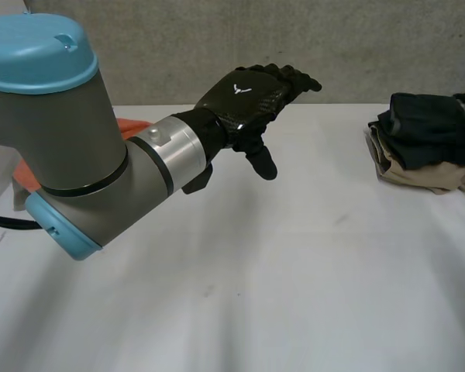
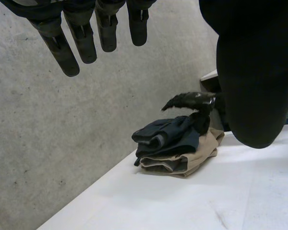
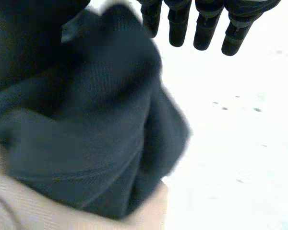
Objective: Fold the laundry.
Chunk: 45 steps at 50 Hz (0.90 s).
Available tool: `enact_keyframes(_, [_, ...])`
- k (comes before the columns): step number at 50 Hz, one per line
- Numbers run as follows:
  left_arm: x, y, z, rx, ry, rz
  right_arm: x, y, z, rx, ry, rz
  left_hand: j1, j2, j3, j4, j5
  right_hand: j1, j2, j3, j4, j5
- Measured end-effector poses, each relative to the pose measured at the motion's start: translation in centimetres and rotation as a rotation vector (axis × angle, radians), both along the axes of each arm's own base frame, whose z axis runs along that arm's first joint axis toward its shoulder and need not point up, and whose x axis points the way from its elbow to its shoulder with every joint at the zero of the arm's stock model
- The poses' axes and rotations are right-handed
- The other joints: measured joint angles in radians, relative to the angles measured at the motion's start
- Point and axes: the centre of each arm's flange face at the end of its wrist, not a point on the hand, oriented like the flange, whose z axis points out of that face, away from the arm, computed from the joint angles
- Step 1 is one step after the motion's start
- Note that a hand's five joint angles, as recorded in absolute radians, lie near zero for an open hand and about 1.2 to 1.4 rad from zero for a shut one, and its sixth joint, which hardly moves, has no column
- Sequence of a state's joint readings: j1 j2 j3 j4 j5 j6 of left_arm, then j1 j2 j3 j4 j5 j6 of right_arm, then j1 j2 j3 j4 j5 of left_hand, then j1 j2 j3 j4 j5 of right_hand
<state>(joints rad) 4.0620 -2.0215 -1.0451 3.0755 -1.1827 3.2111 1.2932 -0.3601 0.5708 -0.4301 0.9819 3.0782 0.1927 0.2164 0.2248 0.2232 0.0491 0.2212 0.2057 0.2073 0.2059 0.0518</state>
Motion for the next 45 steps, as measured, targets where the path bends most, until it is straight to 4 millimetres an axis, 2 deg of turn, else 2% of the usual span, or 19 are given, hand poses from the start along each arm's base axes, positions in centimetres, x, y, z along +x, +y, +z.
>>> enact_keyframes(4, [-0.1,0.2,0.2,-0.002,0.003,-0.005,-1.9,1.4,2.8,0.028,0.001,-0.067,0.000,0.000,0.000,0.000,0.000,0.000,0.000,0.000,0.000,0.000])
enact_keyframes(8, [-0.2,0.6,0.5,-0.008,0.008,-0.013,-2.9,3.7,6.4,0.042,0.062,-0.127,0.000,0.000,0.000,0.000,0.000,0.000,0.000,0.000,0.000,-0.001])
enact_keyframes(13, [-0.1,1.1,1.4,-0.029,0.023,-0.018,-4.0,6.3,11.4,0.024,0.241,-0.270,0.000,0.000,0.000,0.000,0.000,0.000,0.000,0.000,0.000,-0.001])
enact_keyframes(17, [0.1,1.3,2.6,-0.054,0.043,-0.012,-4.5,7.4,14.9,-0.031,0.382,-0.400,0.000,0.000,0.000,0.000,0.000,0.000,0.000,0.000,0.000,-0.001])
enact_keyframes(20, [0.5,1.3,3.7,-0.080,0.065,0.007,-2.8,8.0,17.4,-0.108,0.464,-0.445,0.000,0.000,0.000,0.000,0.000,0.000,0.000,0.000,0.000,-0.001])
enact_keyframes(22, [0.8,1.2,4.7,-0.102,0.083,0.035,-0.8,8.3,18.5,-0.161,0.491,-0.434,0.000,0.000,0.000,0.000,0.000,0.000,0.000,0.000,0.000,-0.001])
enact_keyframes(23, [1.1,1.0,5.3,-0.116,0.096,0.060,1.6,8.7,19.1,-0.211,0.504,-0.400,0.000,0.000,0.000,0.000,0.000,0.000,0.000,0.000,0.000,-0.001])
enact_keyframes(25, [1.6,0.6,6.0,-0.134,0.112,0.102,4.1,9.3,19.4,-0.255,0.508,-0.346,0.000,0.000,0.000,0.000,0.000,0.000,0.000,0.000,0.000,-0.001])
enact_keyframes(26, [2.1,0.1,6.6,-0.149,0.124,0.148,6.4,10.1,19.4,-0.288,0.509,-0.284,0.000,0.000,0.000,0.000,0.000,0.001,0.000,0.000,0.000,-0.001])
enact_keyframes(27, [2.3,0.0,6.8,-0.153,0.127,0.162,7.0,10.3,19.3,-0.297,0.509,-0.266,0.000,0.000,0.000,0.000,0.000,0.000,0.000,0.000,0.000,-0.001])
enact_keyframes(28, [3.1,-1.0,7.3,-0.168,0.137,0.226,9.6,11.6,19.0,-0.326,0.508,-0.179,0.000,0.000,0.000,0.000,0.000,0.000,0.000,0.000,0.000,-0.001])
enact_keyframes(30, [4.2,-2.2,7.6,-0.180,0.139,0.297,11.5,12.9,18.4,-0.339,0.508,-0.100,0.000,0.000,0.000,0.000,0.000,0.000,0.000,0.000,0.000,-0.001])
enact_keyframes(31, [5.4,-3.7,7.7,-0.192,0.133,0.369,13.3,14.3,17.6,-0.340,0.509,-0.020,0.000,0.000,0.000,0.000,0.000,0.000,0.000,0.000,0.000,-0.001])
enact_keyframes(34, [8.2,-7.0,7.2,-0.213,0.091,0.511,15.9,17.1,15.6,-0.319,0.510,0.124,0.000,0.000,0.000,0.000,0.000,0.000,0.000,0.000,0.000,-0.001])
enact_keyframes(38, [12.5,-12.2,4.2,-0.227,-0.048,0.681,18.7,21.2,12.0,-0.241,0.505,0.294,0.000,0.000,0.000,0.000,0.000,0.000,0.000,0.000,0.000,-0.001])
enact_keyframes(40, [14.7,-15.3,1.5,-0.235,-0.148,0.746,19.5,23.1,10.1,-0.185,0.500,0.355,0.000,0.000,0.000,0.000,0.000,0.000,0.000,0.000,0.000,-0.001])
enact_keyframes(45, [17.9,-20.8,-3.8,-0.276,-0.296,0.801,20.0,25.0,7.6,-0.095,0.494,0.396,0.002,0.000,0.000,0.000,0.000,0.000,0.000,0.000,0.000,-0.001])
